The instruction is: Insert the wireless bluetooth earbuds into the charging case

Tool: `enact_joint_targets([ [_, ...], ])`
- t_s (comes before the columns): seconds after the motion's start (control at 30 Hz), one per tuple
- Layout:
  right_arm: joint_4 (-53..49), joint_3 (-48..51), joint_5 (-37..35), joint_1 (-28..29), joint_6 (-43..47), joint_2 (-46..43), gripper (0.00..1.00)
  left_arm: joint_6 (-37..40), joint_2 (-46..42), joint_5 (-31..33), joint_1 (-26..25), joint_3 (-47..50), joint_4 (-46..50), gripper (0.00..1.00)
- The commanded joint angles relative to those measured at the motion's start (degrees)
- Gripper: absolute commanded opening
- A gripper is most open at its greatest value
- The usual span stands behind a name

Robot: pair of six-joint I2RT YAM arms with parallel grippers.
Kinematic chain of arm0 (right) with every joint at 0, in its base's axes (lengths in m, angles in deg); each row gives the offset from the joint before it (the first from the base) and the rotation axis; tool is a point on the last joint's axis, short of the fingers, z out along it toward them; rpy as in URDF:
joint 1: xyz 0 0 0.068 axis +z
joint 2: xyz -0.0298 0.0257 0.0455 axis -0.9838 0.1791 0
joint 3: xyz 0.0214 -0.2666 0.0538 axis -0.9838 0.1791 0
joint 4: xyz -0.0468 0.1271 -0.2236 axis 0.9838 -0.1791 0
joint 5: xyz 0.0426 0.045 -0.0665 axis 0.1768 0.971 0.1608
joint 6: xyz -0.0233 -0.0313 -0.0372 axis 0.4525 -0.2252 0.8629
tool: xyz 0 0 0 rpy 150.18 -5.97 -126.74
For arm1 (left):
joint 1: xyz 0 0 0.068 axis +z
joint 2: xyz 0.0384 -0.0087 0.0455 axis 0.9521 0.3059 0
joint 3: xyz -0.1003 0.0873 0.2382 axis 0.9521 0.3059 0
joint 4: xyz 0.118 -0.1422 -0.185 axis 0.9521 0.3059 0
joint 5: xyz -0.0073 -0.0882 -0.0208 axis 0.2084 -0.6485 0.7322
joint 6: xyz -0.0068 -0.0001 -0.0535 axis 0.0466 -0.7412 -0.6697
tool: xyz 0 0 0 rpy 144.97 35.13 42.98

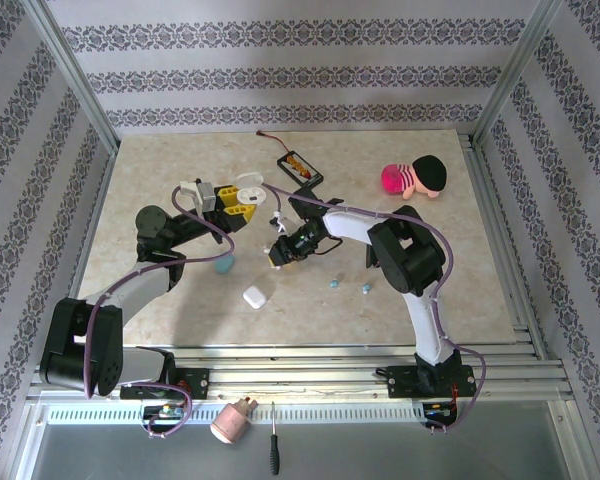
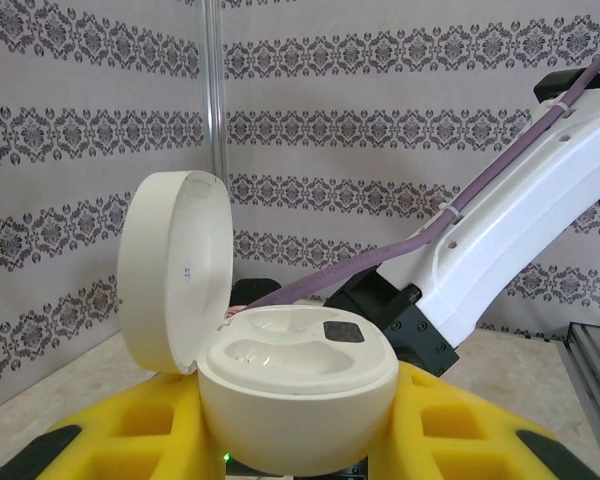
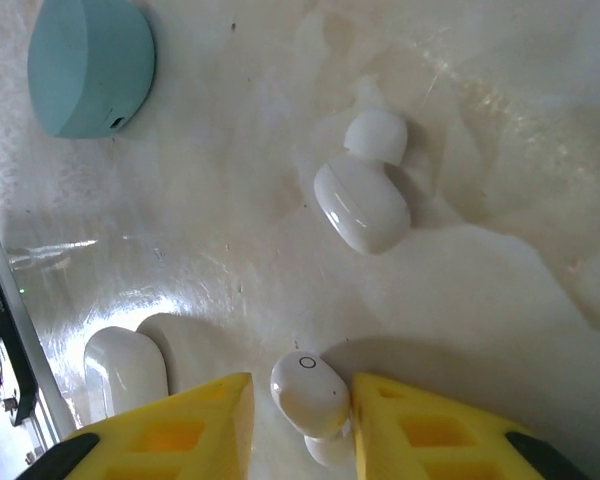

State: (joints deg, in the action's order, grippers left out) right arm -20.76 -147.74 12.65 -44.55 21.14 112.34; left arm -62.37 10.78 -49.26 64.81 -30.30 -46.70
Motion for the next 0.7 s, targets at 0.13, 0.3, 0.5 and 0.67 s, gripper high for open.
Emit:
enact_joint_targets([
  [0.13, -0.6, 1.7, -0.3, 1.0, 0.1, -2.4, 0.24, -0.8, -1.1, -1.1, 0.7, 0.3, -0.9, 0.29],
  [0.3, 0.7, 2.9, -2.3, 1.0, -0.9, -3.9, 0.20, -0.9, -1.2, -1.1, 0.6, 0.3, -1.0, 0.29],
  [0.5, 4.7, 7.8, -5.7, 0.6, -3.6, -9.4, 0.19, -0.3, -2.3, -0.9, 0.6, 1.2, -1.1, 0.29],
  [0.67, 10.6, 15.9, -6.9, -1.6, -7.7, -14.9, 0.19, -0.2, -2.9, -1.2, 0.7, 1.4, -0.4, 0.29],
])
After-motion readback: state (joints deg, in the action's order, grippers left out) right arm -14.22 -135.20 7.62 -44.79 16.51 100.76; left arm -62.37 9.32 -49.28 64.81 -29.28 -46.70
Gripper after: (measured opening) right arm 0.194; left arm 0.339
